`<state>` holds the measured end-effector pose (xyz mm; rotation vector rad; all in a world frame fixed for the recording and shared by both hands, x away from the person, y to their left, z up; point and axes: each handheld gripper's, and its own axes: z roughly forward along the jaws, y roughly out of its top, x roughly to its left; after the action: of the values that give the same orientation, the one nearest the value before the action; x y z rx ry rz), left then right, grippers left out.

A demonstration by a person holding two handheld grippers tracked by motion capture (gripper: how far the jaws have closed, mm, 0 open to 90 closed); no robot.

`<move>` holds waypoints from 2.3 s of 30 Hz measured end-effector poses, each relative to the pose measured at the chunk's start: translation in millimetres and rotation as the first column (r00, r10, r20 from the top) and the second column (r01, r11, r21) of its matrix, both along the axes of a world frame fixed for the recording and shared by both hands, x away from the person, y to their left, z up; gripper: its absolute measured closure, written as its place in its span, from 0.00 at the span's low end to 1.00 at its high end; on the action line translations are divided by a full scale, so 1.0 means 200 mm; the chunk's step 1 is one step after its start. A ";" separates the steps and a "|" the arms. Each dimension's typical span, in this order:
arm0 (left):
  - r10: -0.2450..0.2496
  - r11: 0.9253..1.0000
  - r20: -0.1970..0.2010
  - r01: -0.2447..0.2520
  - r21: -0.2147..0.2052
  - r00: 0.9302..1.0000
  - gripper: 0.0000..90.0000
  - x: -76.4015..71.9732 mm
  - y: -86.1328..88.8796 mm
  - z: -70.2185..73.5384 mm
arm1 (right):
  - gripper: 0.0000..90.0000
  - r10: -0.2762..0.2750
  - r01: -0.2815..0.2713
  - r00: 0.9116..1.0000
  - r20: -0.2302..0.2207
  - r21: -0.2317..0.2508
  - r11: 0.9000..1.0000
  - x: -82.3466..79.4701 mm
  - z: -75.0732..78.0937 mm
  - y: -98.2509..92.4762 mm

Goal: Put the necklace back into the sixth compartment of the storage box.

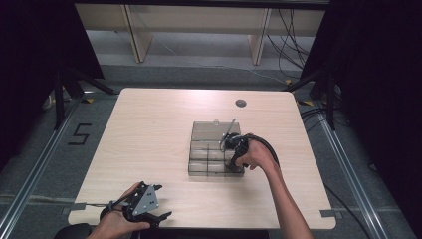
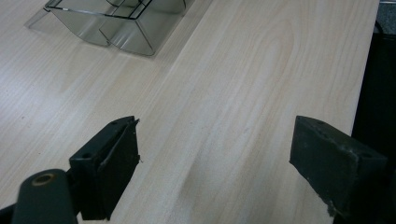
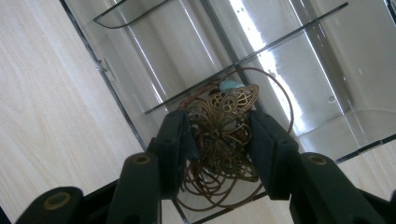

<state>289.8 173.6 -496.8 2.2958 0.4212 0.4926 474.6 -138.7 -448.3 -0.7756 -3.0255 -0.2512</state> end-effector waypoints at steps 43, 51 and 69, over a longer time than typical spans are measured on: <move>-0.003 1.000 -0.002 0.003 0.016 1.000 0.17 0.00 0.00 0.00 | 0.56 -0.085 0.080 0.995 0.046 0.095 0.992 -0.08 0.14 -0.04; -0.001 1.000 -0.006 0.001 0.002 1.000 0.17 0.00 0.00 0.00 | 0.54 -0.079 0.071 0.994 0.071 0.107 0.992 -0.12 0.17 -0.05; -0.004 1.000 -0.004 0.004 0.014 1.000 0.17 0.01 0.00 0.00 | 0.51 -0.098 0.083 0.990 0.100 0.140 0.987 -0.19 0.20 -0.11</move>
<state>290.9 173.4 -497.7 2.3108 0.4162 0.4910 436.9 -160.5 -407.6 -0.9178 -3.0332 -0.5096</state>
